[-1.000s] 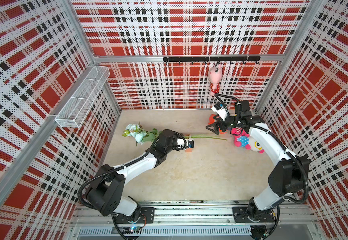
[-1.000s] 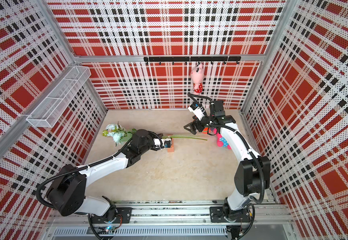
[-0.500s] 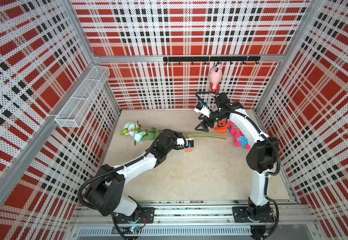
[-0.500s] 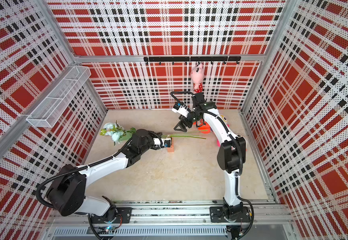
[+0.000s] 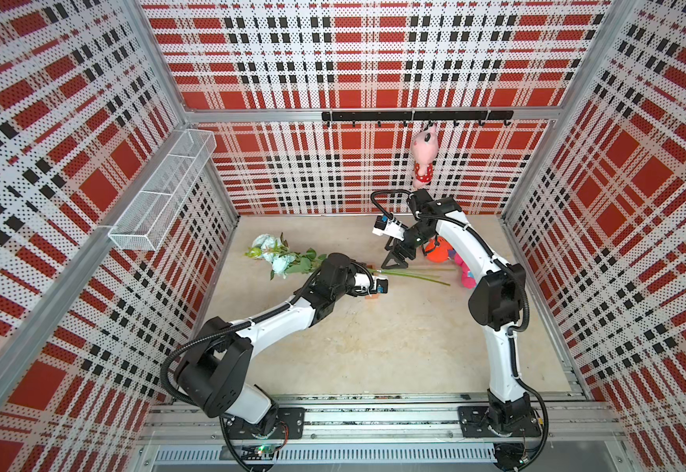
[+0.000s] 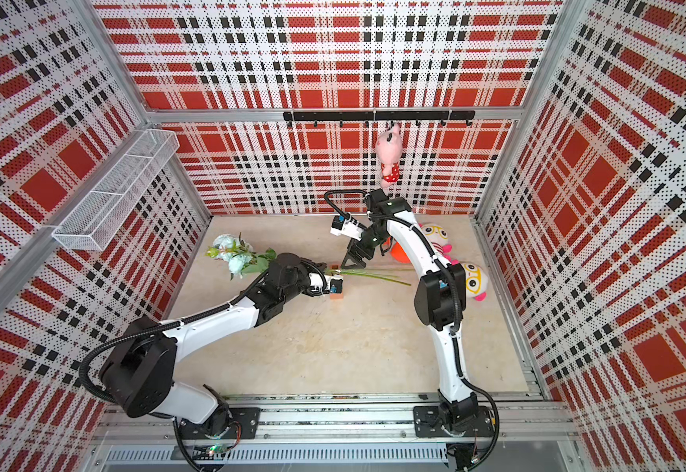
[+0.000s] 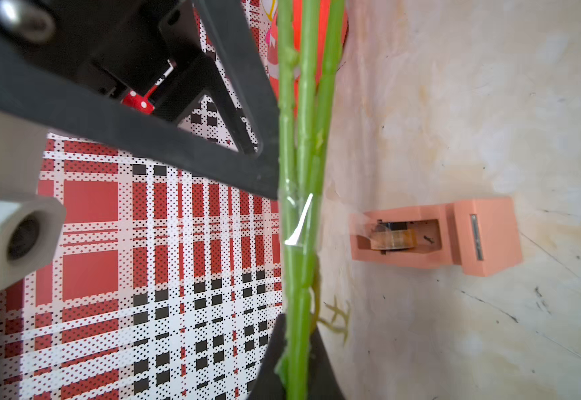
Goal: Wrap bouquets with tape
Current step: Wrap the tape around the bouquet.
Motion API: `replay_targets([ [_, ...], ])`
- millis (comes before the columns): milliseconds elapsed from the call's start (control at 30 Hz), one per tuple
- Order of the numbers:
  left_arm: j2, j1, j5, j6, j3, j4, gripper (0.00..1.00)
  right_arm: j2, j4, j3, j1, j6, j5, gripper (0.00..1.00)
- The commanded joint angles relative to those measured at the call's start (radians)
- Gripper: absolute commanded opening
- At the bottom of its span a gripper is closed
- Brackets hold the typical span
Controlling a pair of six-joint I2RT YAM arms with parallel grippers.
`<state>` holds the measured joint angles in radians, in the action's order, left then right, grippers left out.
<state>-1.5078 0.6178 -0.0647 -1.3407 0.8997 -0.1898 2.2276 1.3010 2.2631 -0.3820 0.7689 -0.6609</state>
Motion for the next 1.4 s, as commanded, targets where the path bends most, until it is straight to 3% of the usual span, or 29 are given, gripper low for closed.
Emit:
replay_targets([
  [0, 0.011, -0.010, -0.010, -0.005, 0.042, -0.029, 0.00, -0.047, 0.069, 0.038, 0.003, 0.014, 0.014, 0.94],
  [200, 0.030, -0.030, 0.011, 0.001, 0.050, -0.006, 0.00, -0.182, -0.001, -0.089, 0.009, 0.031, 0.017, 0.97],
  [367, 0.031, -0.030, 0.022, 0.001, 0.054, 0.007, 0.00, -0.212, 0.003, -0.136, 0.006, 0.085, -0.033, 0.97],
  [700, 0.046, -0.035, 0.057, 0.013, 0.058, 0.024, 0.00, -0.127, 0.009, -0.117, -0.004, 0.105, -0.041, 0.95],
  [867, 0.036, -0.034, 0.062, 0.020, 0.066, 0.028, 0.00, -0.093, 0.018, -0.114, -0.023, 0.132, -0.030, 0.88],
  [967, 0.041, -0.036, 0.073, 0.026, 0.071, 0.036, 0.00, -0.083, 0.007, -0.113, -0.024, 0.120, -0.018, 0.80],
  [1033, 0.048, -0.037, 0.075, 0.031, 0.073, 0.037, 0.00, -0.084, 0.000, -0.095, -0.026, 0.099, -0.004, 0.67],
  [1067, 0.053, -0.036, 0.073, 0.037, 0.073, 0.036, 0.00, -0.093, -0.006, -0.094, -0.028, 0.097, -0.011, 0.59],
  [1167, 0.073, -0.044, 0.080, 0.075, 0.061, 0.015, 0.01, -0.147, -0.107, -0.170, -0.032, 0.072, 0.007, 0.22],
  [1267, 0.111, -0.062, 0.112, 0.110, 0.026, -0.035, 0.26, -0.194, -0.210, -0.256, -0.034, 0.065, 0.015, 0.06],
  [1367, 0.157, -0.109, 0.178, 0.156, 0.003, -0.078, 0.34, -0.197, -0.248, -0.259, -0.033, 0.076, 0.009, 0.00],
])
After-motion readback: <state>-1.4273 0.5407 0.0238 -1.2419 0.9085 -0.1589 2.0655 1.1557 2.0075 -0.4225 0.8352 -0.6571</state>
